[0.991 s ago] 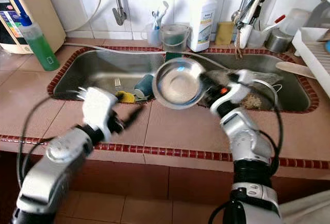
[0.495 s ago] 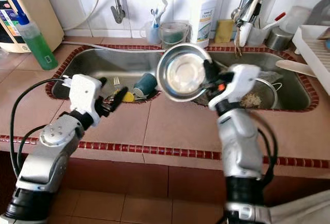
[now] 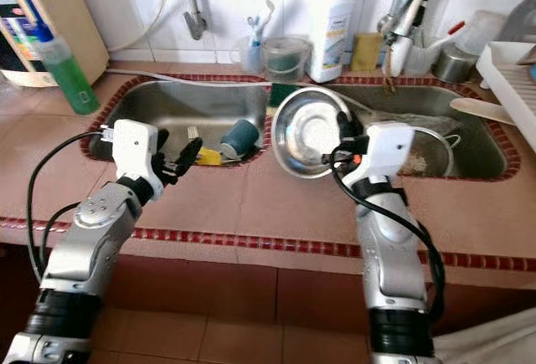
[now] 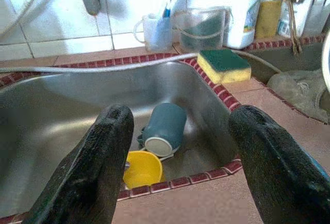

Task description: Kitchen organization

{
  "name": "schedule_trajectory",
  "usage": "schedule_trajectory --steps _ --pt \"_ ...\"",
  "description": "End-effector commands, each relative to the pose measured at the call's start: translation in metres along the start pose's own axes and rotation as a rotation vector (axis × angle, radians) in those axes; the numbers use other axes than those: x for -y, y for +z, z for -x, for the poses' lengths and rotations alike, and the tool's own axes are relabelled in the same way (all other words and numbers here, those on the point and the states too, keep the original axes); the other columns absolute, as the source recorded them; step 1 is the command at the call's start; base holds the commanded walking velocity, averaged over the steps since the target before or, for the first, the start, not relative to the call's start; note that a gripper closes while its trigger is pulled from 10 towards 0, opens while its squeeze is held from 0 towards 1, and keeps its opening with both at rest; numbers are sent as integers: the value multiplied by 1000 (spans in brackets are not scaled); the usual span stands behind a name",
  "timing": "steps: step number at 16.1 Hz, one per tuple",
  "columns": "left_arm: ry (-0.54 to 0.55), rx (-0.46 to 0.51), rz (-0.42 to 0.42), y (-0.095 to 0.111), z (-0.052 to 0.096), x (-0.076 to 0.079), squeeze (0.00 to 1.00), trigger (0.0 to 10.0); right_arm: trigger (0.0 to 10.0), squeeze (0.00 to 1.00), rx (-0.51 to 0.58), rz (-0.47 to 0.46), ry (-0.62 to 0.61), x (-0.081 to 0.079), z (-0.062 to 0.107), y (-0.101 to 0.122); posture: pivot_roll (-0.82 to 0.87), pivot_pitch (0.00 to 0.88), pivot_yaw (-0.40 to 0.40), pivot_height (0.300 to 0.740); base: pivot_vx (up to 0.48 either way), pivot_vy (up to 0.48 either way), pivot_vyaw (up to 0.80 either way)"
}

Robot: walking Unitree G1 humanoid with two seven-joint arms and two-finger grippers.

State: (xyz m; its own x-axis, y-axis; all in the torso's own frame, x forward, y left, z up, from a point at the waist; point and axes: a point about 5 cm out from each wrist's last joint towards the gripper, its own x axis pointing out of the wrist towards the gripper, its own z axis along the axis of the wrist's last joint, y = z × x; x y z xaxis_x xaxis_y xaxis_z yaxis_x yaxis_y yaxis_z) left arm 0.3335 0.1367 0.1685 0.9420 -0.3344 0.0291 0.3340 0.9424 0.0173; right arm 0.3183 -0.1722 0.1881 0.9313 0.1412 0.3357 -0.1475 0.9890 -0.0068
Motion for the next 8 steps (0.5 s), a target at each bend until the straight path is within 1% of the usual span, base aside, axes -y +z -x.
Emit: schedule_trajectory --steps 1,3,7,8 --pt "37 3 -1 1 1 -9 0 10000 10000 0 46 13 15 -5 -1 9 -180 34 52 740 0 458 0" --pt "39 6 0 1 0 -10 0 10000 10000 0 38 34 23 -7 -1 7 -184 31 54 740 0 459 0" --pt "28 10 -5 0 -1 -8 0 10000 10000 0 38 41 25 -7 -2 8 -183 26 47 740 0 457 0" --pt "22 12 -24 0 -1 -7 0 10000 10000 0 38 44 27 -7 -2 8 -183 25 47 740 0 0 0"
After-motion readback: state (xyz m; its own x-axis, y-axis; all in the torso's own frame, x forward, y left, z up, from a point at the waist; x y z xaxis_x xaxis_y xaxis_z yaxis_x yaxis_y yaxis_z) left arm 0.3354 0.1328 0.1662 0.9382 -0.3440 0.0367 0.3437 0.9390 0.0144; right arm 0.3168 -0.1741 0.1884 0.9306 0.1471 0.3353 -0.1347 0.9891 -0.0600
